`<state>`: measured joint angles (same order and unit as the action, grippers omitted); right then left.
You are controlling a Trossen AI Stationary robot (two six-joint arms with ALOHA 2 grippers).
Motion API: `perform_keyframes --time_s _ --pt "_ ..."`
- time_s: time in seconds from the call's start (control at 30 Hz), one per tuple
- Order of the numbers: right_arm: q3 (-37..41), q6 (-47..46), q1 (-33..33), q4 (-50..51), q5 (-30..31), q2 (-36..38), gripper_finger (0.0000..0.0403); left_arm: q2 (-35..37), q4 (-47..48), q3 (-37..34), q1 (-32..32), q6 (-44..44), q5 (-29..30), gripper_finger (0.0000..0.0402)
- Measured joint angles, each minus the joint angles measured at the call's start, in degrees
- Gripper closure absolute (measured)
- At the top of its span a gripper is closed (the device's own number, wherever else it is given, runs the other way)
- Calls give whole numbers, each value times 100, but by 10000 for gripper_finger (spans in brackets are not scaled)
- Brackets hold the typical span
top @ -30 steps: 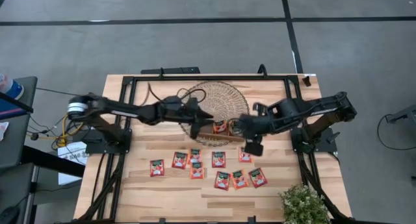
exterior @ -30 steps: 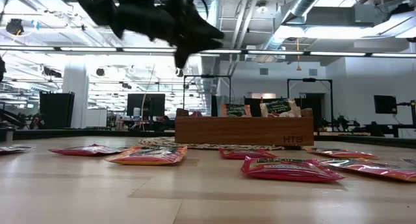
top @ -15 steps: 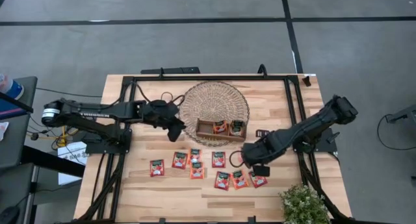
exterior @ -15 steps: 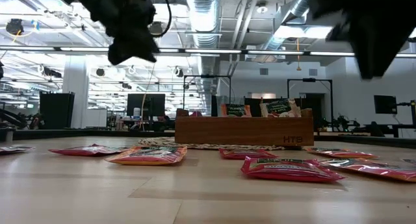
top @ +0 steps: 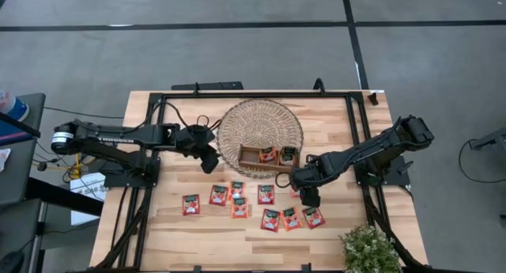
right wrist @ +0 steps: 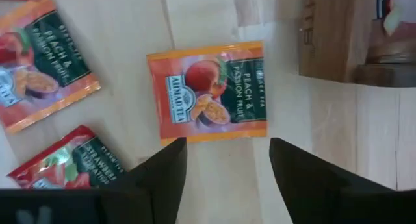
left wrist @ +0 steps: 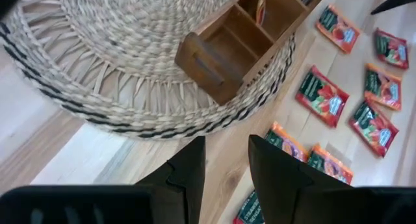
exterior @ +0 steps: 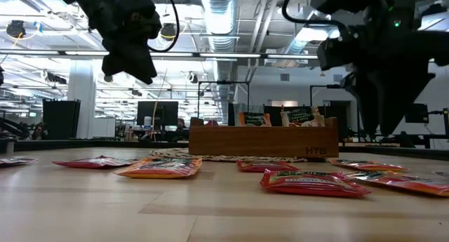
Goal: Pick & Place Tea
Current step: Put the orange tea bag into the middle section of the wooden organizer
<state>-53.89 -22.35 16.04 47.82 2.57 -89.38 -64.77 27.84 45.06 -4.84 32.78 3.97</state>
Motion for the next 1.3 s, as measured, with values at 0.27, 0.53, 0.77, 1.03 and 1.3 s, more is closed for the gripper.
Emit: perform_keyframes --time_s 0.27,0.53,0.77,1.03,1.3 --pt "415 37 -209 -641 15 2 204 0 -5 0 0 -3 42 294" --pt "925 -13 -457 -1030 -95 2 221 0 -7 0 0 -5 42 294" --pt "1039 -72 -608 -1407 -135 2 223 0 -7 0 0 -3 44 294" --pt "1039 -114 -566 -1360 -454 2 223 0 -7 0 0 8 44 294" --pt "1039 -1005 -480 -1515 -461 4 223 0 -9 0 0 15 44 294"
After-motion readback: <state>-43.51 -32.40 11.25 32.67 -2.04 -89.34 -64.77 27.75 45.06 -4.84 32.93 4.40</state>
